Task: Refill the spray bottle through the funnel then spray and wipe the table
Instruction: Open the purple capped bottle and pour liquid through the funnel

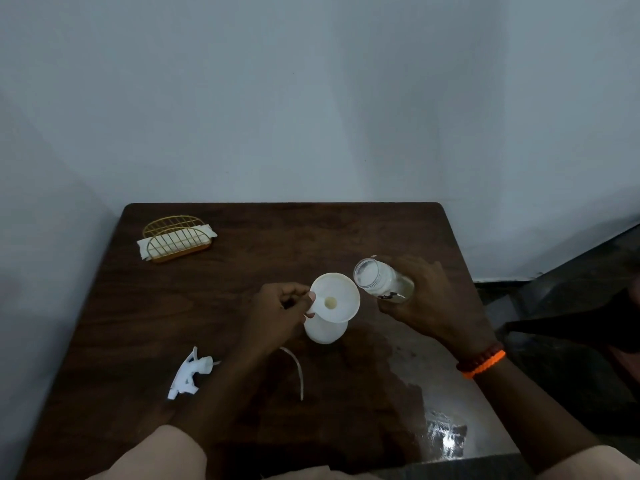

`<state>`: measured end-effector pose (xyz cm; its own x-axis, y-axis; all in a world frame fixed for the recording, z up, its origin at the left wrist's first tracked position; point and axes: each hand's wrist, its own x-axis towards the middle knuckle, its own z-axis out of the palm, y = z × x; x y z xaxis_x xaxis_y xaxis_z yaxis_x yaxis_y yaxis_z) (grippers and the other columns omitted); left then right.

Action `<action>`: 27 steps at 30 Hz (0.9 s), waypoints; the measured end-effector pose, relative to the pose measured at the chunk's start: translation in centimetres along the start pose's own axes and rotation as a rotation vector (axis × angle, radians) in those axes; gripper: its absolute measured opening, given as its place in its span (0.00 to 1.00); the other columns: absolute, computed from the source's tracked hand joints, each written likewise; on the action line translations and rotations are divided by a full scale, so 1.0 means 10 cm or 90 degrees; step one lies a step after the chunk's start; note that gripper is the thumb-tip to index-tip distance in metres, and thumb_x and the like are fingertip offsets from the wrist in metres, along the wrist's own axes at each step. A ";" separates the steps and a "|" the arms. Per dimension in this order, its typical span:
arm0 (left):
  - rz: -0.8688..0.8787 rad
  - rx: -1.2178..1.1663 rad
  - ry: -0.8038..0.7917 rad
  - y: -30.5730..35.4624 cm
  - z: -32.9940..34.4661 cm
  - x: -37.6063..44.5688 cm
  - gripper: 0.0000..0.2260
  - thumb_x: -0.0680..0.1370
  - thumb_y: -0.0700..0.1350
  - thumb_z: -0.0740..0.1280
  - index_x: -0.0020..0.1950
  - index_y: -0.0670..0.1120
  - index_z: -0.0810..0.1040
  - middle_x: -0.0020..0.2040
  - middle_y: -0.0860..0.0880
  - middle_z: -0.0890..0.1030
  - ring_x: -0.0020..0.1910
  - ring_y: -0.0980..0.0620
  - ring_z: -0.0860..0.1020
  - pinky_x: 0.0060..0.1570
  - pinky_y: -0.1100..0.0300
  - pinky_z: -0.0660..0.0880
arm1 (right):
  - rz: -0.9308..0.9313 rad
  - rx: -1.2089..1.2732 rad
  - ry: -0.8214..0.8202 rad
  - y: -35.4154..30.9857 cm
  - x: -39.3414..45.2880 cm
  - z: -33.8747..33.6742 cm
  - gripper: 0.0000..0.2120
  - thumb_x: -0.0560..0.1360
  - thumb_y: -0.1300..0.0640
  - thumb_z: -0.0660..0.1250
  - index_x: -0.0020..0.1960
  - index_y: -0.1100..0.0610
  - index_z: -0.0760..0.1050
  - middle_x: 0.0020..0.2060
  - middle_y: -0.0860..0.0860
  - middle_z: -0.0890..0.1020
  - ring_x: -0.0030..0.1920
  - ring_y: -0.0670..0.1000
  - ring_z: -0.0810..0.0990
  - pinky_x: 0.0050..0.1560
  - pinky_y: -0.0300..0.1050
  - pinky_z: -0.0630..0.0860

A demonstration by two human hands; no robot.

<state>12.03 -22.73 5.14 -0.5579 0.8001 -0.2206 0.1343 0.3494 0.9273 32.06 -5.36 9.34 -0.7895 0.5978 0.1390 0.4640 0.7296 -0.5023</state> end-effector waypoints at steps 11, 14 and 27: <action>-0.008 0.001 -0.009 -0.04 -0.03 0.01 0.06 0.79 0.45 0.71 0.54 0.46 0.86 0.39 0.49 0.87 0.34 0.58 0.84 0.35 0.66 0.76 | 0.015 -0.130 -0.040 -0.02 0.03 0.01 0.33 0.65 0.48 0.78 0.69 0.41 0.73 0.55 0.45 0.79 0.59 0.50 0.74 0.60 0.51 0.63; -0.009 -0.008 -0.007 -0.04 -0.02 0.01 0.06 0.79 0.44 0.71 0.53 0.46 0.87 0.38 0.49 0.87 0.34 0.56 0.84 0.33 0.66 0.75 | 0.008 -0.159 -0.045 -0.01 0.06 0.01 0.34 0.65 0.48 0.78 0.70 0.40 0.73 0.53 0.46 0.78 0.57 0.50 0.74 0.57 0.50 0.63; -0.013 -0.017 -0.004 -0.05 -0.02 0.00 0.05 0.79 0.44 0.71 0.52 0.46 0.87 0.38 0.49 0.87 0.32 0.57 0.83 0.31 0.67 0.75 | -0.012 -0.206 -0.053 0.00 0.08 0.09 0.34 0.65 0.48 0.78 0.70 0.42 0.74 0.49 0.46 0.75 0.54 0.51 0.72 0.53 0.47 0.58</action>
<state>11.82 -23.04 4.75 -0.5557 0.7955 -0.2417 0.1004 0.3527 0.9303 31.05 -5.16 8.73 -0.8228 0.5642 0.0687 0.5424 0.8156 -0.2016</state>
